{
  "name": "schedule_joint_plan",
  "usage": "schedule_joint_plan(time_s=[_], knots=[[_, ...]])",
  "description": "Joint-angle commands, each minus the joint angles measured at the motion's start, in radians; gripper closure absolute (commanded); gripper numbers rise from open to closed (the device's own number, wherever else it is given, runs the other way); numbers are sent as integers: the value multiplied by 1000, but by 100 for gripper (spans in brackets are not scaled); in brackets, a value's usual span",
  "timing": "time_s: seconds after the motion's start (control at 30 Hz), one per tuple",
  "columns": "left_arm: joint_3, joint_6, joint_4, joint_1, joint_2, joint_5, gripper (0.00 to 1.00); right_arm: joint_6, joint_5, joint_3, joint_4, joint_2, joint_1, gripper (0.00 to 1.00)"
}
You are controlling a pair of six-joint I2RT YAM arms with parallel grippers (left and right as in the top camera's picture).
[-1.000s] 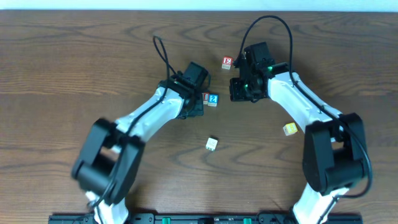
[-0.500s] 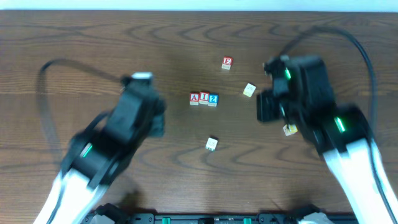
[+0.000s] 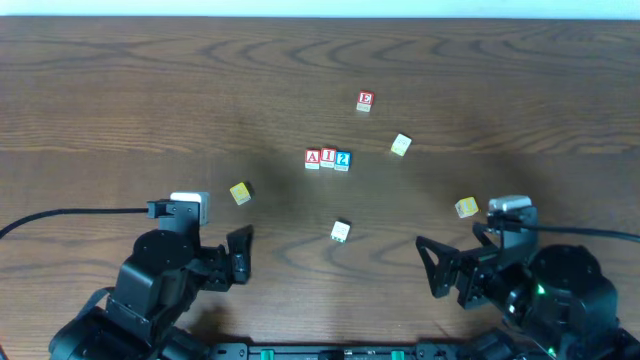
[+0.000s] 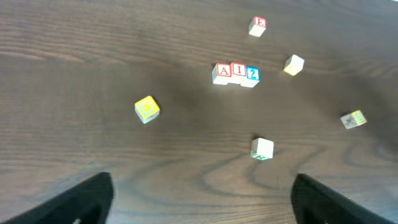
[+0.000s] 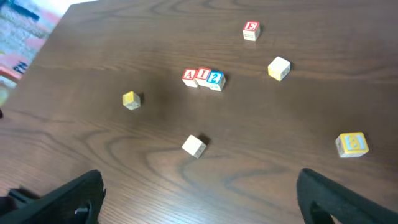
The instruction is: Spell out Ai2
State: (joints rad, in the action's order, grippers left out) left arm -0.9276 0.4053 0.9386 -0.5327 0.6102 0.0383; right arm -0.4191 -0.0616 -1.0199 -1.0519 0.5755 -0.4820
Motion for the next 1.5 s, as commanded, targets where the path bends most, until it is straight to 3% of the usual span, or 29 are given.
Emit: schedule_joint_plan(time_s=[0.0, 0.53, 0.67, 0.83, 0.97, 1.07, 1.23, 1.47], knots=[[-5, 29, 6, 2, -5, -35, 4, -44, 13, 5, -8, 0, -12, 1], [-5, 26, 23, 2, -5, -28, 5, -44, 13, 5, -16, 0, -12, 1], [-5, 5, 56, 2, -11, 47, 5, -44, 13, 6, -16, 0, -12, 1], [7, -159, -6, 83, -75, 103, 5, -44, 13, 6, -16, 0, -12, 1], [100, -334, -94, 243, -188, 64, 4, -44, 13, 6, -16, 0, -12, 1], [228, -390, -170, 350, -294, 38, 5, -44, 13, 6, -16, 0, -12, 1], [440, -391, -272, 476, -457, 0, 4, -44, 13, 6, -16, 0, -12, 1], [638, -391, -345, 526, -602, -40, 5, -44, 13, 6, -16, 0, -12, 1]])
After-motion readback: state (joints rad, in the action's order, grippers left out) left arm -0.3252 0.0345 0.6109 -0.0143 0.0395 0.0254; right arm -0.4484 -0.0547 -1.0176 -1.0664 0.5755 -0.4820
